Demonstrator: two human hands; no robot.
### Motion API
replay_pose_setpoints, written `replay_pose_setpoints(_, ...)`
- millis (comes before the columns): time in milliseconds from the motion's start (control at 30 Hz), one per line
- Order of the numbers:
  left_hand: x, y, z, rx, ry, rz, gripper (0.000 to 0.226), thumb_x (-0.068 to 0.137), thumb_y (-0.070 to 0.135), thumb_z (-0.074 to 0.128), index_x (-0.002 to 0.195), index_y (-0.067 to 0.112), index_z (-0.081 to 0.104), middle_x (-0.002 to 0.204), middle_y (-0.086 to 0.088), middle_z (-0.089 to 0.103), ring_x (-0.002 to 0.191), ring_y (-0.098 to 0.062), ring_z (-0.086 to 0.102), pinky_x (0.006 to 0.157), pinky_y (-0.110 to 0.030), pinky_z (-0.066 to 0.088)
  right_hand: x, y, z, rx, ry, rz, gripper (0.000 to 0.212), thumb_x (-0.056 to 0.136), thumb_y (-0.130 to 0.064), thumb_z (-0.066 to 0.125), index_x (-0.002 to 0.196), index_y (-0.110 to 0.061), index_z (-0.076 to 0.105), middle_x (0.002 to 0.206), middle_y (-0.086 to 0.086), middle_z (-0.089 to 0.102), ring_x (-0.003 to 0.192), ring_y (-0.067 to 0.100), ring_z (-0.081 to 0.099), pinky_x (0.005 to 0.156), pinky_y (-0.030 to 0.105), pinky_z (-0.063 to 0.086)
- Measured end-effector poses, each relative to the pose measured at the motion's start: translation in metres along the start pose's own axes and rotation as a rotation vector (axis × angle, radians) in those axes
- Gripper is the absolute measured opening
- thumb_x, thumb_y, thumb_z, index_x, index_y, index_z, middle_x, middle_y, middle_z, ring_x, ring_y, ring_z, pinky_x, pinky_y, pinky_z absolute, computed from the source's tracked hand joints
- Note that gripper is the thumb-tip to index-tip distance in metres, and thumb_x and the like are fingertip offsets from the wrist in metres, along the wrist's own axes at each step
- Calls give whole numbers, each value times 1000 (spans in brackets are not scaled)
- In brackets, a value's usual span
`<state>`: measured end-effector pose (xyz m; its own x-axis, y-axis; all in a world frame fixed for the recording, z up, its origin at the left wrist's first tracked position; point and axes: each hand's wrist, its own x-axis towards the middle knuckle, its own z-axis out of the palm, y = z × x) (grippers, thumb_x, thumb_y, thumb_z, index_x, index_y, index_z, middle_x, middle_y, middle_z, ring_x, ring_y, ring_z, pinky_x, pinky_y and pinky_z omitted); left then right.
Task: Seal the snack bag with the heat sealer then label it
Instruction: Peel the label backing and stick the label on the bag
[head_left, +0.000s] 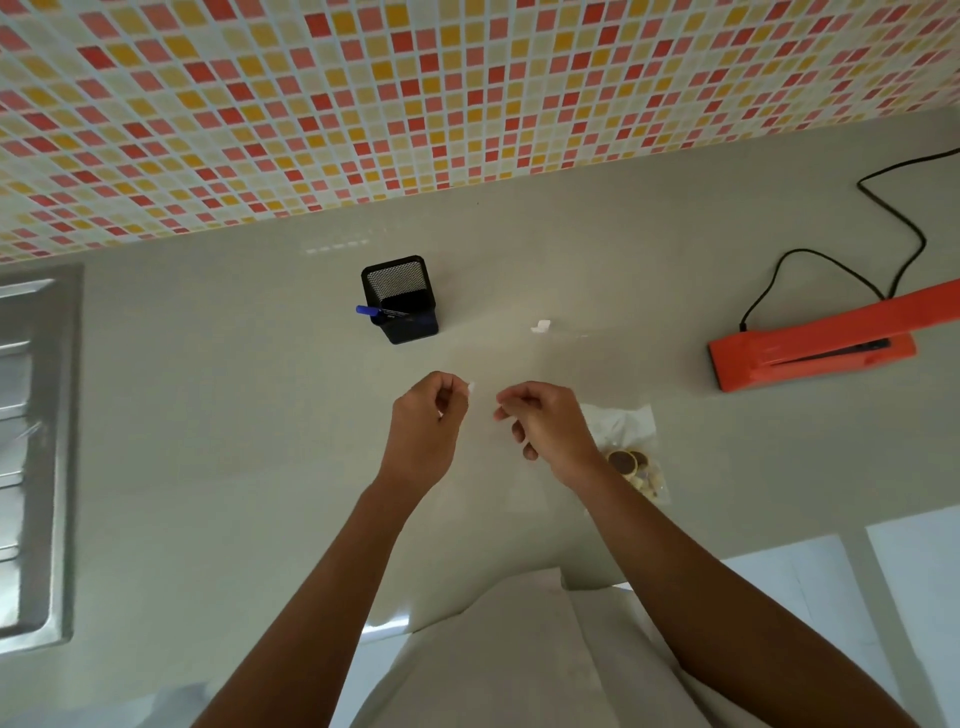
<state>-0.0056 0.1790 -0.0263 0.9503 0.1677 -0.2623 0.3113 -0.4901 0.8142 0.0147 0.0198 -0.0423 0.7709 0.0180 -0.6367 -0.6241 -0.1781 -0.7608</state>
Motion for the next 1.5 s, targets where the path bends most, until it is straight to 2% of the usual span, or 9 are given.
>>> replay_pose_setpoints(200,-8,8,6,190,42,265,9,97,14,58,97,9,65,86,-1,66,74,-15,60,65,-18,48,-28,-32,-13,210,-169,45,21,95,-17,57,99,-11,76,96,8,78,63,18,58,47,25,40)
replay_pose_setpoints(400,-14,21,4,208,29,448,8,92,10,64,97,12,70,90,0,68,73,-14,59,66,-24,51,-37,-37,-23,232,-194,11,16,91,-24,67,94,-14,79,100,7,77,66,14,53,48,25,38)
replay_pose_setpoints(533,-20,29,2,116,-4,483,19,89,1,62,98,14,73,92,4,69,77,-8,61,66,-10,43,-42,-35,-27,241,-182,-4,14,88,-18,70,97,-11,78,99,12,76,64,12,50,48,25,35)
replay_pose_setpoints(700,-26,36,3,-68,-1,320,21,91,-2,61,97,15,72,93,6,70,83,1,61,66,-6,43,-47,-31,-31,259,-97,20,12,88,-11,69,95,-9,78,83,5,74,59,13,48,46,23,32)
replay_pose_setpoints(800,-25,41,5,-149,27,160,13,91,6,65,98,16,64,91,4,67,77,-4,59,65,-7,45,-52,-29,-35,228,-45,9,12,87,-9,68,93,-8,78,80,5,74,57,14,46,45,22,30)
replay_pose_setpoints(1000,-24,49,14,-124,-221,152,20,84,35,74,98,21,71,87,10,71,73,-6,64,66,-13,50,-62,-24,-53,159,-16,-70,7,83,-12,75,88,-7,77,75,9,66,57,15,43,44,24,29)
replay_pose_setpoints(1100,-22,55,25,-160,-275,167,9,88,27,72,86,19,75,75,9,72,64,-1,63,59,-12,46,-65,-15,-67,135,17,-97,7,81,-16,79,85,-11,78,75,15,61,55,17,40,43,24,27)
replay_pose_setpoints(1233,-26,59,44,-269,-335,1,8,89,12,69,90,12,77,80,1,74,60,4,63,51,-7,42,-66,5,-86,128,68,-114,6,82,-22,80,86,-17,80,71,19,55,60,28,38,46,27,30)
replay_pose_setpoints(1500,-35,56,96,-384,-427,-309,12,87,22,70,92,16,80,88,-3,77,67,-7,64,52,-23,46,-52,30,-131,42,21,-67,7,83,-9,77,89,-9,79,64,10,66,52,17,52,42,23,39)
